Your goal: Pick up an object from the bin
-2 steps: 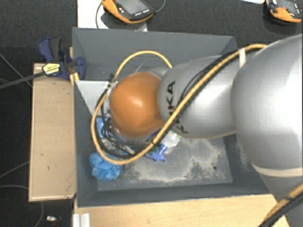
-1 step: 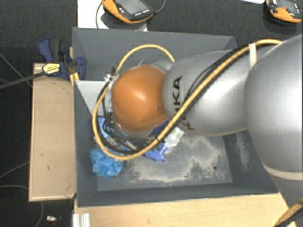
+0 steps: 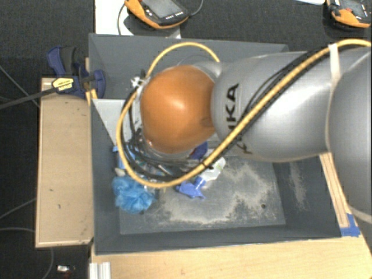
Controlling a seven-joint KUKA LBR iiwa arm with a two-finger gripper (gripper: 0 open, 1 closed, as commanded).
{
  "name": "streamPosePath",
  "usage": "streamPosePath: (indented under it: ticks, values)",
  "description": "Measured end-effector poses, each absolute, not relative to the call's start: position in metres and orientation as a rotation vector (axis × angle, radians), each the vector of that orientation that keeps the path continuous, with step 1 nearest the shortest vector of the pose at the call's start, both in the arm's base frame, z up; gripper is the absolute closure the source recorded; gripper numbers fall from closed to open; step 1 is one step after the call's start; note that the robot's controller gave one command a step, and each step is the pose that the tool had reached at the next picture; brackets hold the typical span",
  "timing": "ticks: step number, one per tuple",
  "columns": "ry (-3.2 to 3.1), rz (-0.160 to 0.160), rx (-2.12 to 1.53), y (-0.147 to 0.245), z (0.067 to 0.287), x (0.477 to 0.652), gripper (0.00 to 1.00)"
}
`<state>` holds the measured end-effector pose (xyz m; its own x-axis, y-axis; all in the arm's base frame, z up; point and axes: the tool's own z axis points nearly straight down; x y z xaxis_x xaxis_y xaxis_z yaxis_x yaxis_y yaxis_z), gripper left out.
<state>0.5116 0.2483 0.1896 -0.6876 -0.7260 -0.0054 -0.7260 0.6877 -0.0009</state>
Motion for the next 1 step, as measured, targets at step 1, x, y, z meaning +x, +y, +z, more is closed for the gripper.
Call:
streamPosePath:
  ticks: [1]
  values:
    - [2.873, 0.002, -1.234, 0.2488, 0.229, 0.5134, 1.0]
